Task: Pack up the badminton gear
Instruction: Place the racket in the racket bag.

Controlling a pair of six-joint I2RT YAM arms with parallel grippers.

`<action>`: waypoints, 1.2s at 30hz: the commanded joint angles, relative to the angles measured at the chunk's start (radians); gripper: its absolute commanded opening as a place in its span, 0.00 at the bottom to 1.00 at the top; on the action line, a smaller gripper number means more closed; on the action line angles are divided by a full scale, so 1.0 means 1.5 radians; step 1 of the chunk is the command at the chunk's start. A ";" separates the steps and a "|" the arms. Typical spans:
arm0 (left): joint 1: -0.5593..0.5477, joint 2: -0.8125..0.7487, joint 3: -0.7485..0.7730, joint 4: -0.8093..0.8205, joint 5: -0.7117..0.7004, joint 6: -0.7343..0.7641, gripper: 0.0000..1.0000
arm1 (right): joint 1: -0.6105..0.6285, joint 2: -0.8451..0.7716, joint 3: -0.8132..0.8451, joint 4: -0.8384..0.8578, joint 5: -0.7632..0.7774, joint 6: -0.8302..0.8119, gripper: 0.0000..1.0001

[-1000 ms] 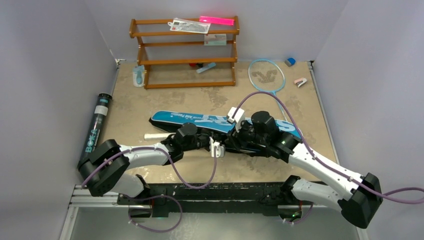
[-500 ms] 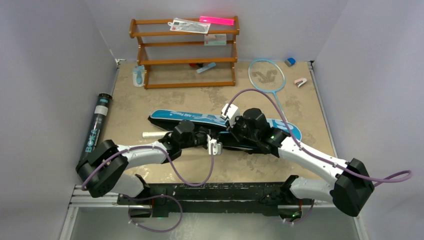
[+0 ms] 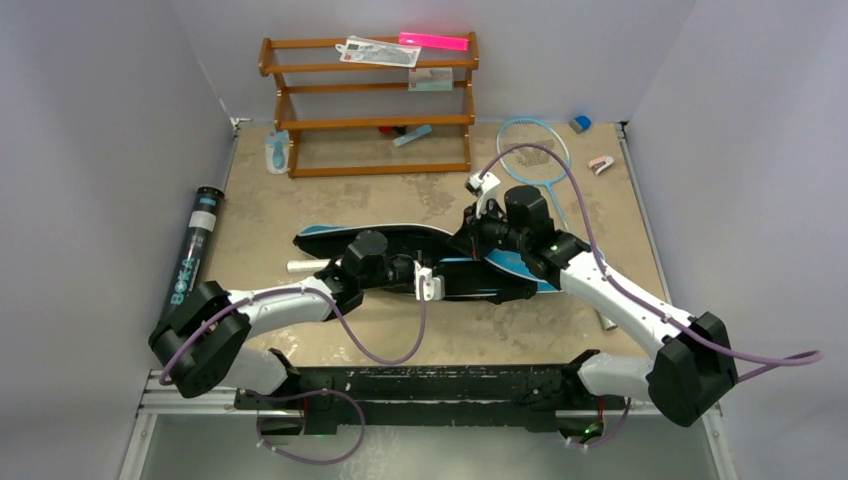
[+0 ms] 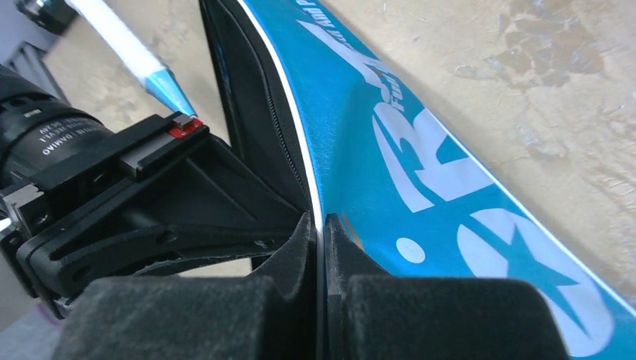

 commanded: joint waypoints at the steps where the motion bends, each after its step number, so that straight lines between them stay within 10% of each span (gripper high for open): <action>1: -0.009 -0.004 0.056 0.089 0.126 -0.034 0.00 | -0.019 0.000 0.061 0.068 -0.148 0.155 0.00; 12: 0.104 0.139 0.054 0.280 0.331 -0.073 0.00 | -0.081 -0.005 0.069 0.089 -0.263 0.268 0.00; 20: 0.121 0.260 0.128 0.256 0.395 0.073 0.00 | -0.099 0.004 0.062 0.105 -0.302 0.299 0.00; 26: 0.120 0.225 0.108 0.325 0.253 -0.055 0.35 | -0.126 -0.002 0.061 0.091 -0.307 0.296 0.00; 29: 0.120 0.144 0.120 0.149 0.217 -0.069 0.58 | -0.147 -0.001 0.067 0.075 -0.293 0.296 0.00; 36: 0.116 0.020 0.281 -0.325 0.175 -0.144 0.75 | -0.183 0.055 0.087 0.089 -0.279 0.331 0.00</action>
